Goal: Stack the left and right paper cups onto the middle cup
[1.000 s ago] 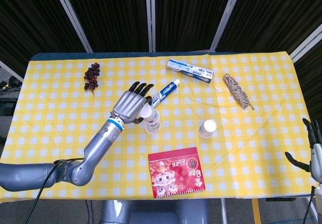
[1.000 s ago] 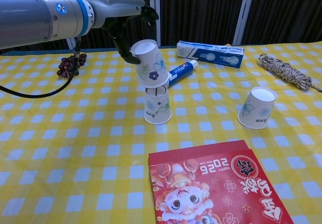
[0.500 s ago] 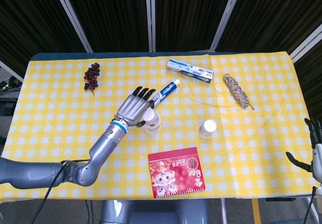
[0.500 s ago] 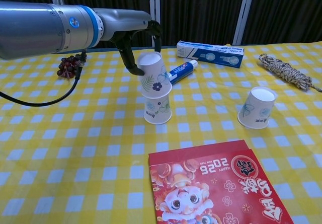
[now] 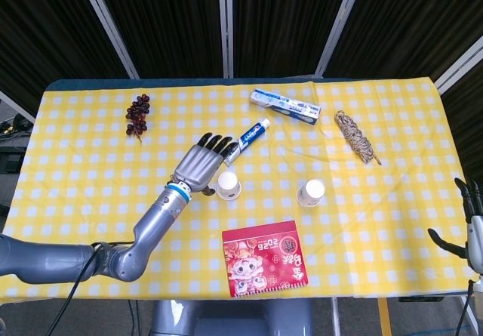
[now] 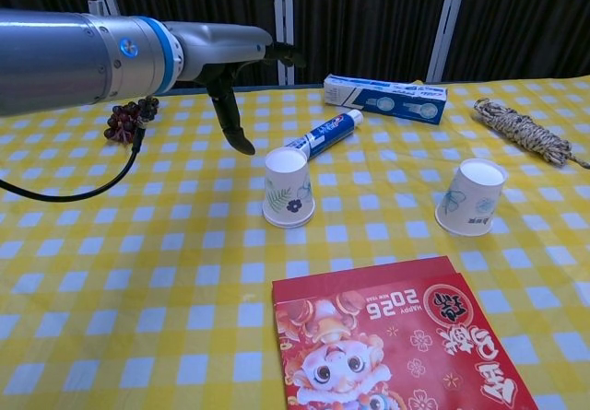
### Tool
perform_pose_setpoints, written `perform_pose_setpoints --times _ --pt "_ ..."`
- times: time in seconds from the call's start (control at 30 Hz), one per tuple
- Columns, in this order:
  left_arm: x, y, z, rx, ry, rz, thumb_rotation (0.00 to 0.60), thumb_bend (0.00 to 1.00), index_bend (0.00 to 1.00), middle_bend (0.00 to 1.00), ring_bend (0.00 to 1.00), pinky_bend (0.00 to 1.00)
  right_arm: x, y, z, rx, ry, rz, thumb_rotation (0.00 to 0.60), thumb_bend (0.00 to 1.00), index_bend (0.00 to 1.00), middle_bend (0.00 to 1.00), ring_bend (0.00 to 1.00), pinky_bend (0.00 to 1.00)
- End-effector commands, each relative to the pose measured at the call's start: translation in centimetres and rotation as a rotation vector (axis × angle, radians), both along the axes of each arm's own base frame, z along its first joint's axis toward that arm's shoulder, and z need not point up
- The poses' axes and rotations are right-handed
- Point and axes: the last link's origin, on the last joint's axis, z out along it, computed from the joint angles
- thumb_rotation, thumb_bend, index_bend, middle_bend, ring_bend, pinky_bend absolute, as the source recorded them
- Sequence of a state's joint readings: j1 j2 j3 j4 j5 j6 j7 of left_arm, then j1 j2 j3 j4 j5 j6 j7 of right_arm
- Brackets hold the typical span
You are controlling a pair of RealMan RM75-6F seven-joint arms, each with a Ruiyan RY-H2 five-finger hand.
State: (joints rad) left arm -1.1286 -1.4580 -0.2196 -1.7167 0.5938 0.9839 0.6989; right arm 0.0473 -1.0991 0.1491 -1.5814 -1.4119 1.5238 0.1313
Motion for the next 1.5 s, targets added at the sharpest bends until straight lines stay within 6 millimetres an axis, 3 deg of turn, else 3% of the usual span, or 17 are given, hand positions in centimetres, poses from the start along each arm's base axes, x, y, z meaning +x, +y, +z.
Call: perform_pose_setpoints --times 0.03,0.2,0.43,0.63,0.73,0.8,0.97,1.2,1.5 --pt "-1.1 -0.5 1.3 0.024 -0.037 0.011 0.6 0.05 0.0 0.0 0.0 0.0 0.0 0.0 -0.1 0.004 0.002 0.001 0.6 0.06 0.0 0.0 0.0 0.0" --pt "-5.0 -2.5 3.6 0.091 0.001 0.0 0.6 0.05 0.0 0.0 0.0 0.0 0.2 -0.1 -0.4 0.013 0.011 0.009 0.6 0.06 0.01 0.0 0.0 0.0" --pt "-13.6 -7.7 8.6 0.261 0.016 0.018 0.6 0.05 0.0 0.0 0.0 0.0 0.7 -0.1 -1.1 0.028 0.02 0.016 0.6 0.06 0.04 0.0 0.0 0.0" --pt "-19.9 -13.1 11.4 0.359 -0.018 0.079 0.6 0.05 0.0 0.0 0.0 0.0 2.4 -1.2 -2.5 0.085 0.025 0.065 0.6 0.07 0.14 0.0 0.0 0.0" --pt "-22.0 -15.4 12.0 0.395 -0.034 0.108 0.6 0.05 0.0 0.0 0.0 0.0 3.8 -2.1 -3.1 0.108 0.042 0.098 0.6 0.07 0.23 0.0 0.0 0.0" --pt "-22.9 -16.6 12.1 0.406 -0.049 0.133 0.6 0.05 0.0 0.0 0.0 0.0 4.7 -2.7 -3.6 0.126 0.048 0.11 0.6 0.07 0.29 0.01 0.0 0.0" --pt "-24.4 -19.0 12.6 0.444 -0.027 0.127 0.6 0.05 0.0 0.0 0.0 0.0 7.6 -5.0 -5.6 0.219 0.032 0.116 0.6 0.07 0.32 0.02 0.0 0.0" --pt "-24.3 -18.9 12.8 0.448 -0.057 0.124 0.6 0.05 0.0 0.0 0.0 0.0 11.9 -8.9 -9.9 0.329 0.034 0.119 0.6 0.09 0.29 0.0 0.0 0.0" --pt "-24.2 -19.1 13.7 0.444 -0.096 0.121 0.6 0.05 0.0 0.0 0.0 0.0 14.7 -12.3 -14.2 0.409 0.081 0.071 0.6 0.15 0.24 0.0 0.0 0.0"
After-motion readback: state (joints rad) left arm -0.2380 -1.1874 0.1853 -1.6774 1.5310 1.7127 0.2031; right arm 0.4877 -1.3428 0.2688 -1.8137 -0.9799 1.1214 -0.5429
